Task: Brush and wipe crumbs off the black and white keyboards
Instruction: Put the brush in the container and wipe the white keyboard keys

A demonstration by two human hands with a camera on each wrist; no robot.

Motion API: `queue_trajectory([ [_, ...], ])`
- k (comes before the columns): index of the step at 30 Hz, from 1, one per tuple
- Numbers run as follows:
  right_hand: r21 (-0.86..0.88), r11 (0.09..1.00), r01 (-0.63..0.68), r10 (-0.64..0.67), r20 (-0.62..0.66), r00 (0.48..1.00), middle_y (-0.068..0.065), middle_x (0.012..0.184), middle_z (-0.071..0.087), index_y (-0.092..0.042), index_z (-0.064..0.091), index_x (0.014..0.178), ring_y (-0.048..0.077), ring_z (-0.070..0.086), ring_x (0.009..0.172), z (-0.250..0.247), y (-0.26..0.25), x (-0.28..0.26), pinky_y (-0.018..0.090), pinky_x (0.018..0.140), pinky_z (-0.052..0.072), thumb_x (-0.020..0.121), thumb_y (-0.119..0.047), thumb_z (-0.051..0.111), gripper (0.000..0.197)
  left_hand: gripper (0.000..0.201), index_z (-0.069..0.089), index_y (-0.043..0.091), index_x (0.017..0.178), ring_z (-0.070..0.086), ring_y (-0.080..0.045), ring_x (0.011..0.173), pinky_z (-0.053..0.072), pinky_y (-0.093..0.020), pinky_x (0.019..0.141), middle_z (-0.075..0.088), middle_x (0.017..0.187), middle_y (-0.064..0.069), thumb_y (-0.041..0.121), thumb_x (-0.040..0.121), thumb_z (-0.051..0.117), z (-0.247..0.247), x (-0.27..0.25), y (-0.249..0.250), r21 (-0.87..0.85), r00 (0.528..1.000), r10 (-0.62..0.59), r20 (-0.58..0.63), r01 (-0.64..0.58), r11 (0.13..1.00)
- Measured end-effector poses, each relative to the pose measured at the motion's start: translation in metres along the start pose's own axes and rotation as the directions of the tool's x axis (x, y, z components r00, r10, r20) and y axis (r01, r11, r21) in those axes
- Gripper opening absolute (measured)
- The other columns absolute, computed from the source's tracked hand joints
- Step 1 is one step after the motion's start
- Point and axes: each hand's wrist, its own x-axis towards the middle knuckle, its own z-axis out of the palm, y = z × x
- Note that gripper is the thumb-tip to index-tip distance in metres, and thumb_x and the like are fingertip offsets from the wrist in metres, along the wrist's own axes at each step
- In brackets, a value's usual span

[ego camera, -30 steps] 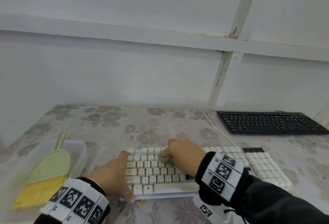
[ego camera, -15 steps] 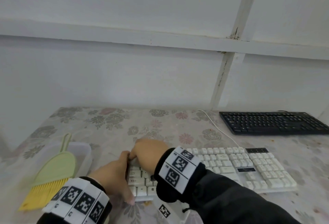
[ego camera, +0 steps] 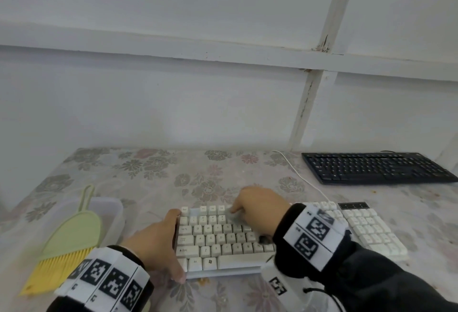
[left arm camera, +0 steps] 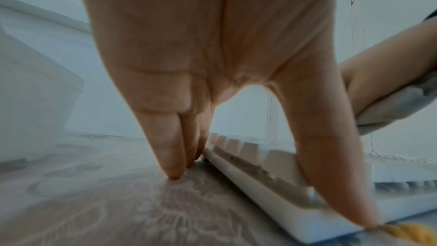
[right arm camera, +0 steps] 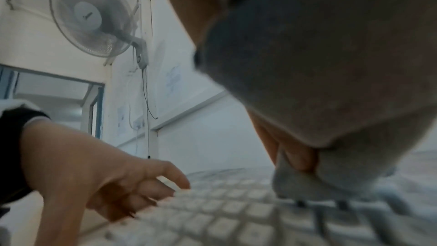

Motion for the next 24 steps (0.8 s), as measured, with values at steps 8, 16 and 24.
queue_trajectory([
  [8,-0.026,0.977,0.213,-0.214,-0.087,0.973,0.008,0.089,0.046,-0.003,0.063,0.087,0.025,0.046,0.069,0.022,-0.062,0.02,0.03,0.067,0.044,0.097,-0.018,0.043,0.027,0.1,0.024,0.027,0.134,0.054,-0.008,0.105,0.045,-0.026,0.094,0.056,0.114,0.014,0.03,0.053,0.083,-0.003,-0.002,0.0,-0.007,0.999,0.044,0.003,-0.044,0.999],
  [16,-0.011,0.996,0.093,-0.094,-0.13,0.987,-0.004,0.083,0.041,-0.021,0.04,0.058,0.019,0.055,0.077,0.022,0.007,-0.02,0.025,0.077,0.05,0.094,-0.015,0.049,0.038,0.104,0.019,0.025,0.139,0.051,-0.007,0.111,0.042,-0.024,0.099,0.051,0.121,0.017,0.027,0.056,0.083,-0.004,-0.006,0.001,-0.056,0.998,0.053,0.037,-0.051,0.997],
  [24,-0.006,0.989,-0.146,0.146,-0.081,0.986,-0.002,0.065,0.041,-0.016,0.037,0.053,0.018,0.042,0.057,-0.001,0.045,-0.019,0.023,0.061,0.039,0.091,-0.012,0.045,0.039,0.104,0.016,0.023,0.14,0.051,-0.007,0.108,0.043,-0.021,0.094,0.05,0.117,0.015,0.03,0.059,0.081,-0.004,-0.008,0.004,-0.01,0.999,0.04,0.02,-0.04,0.999],
])
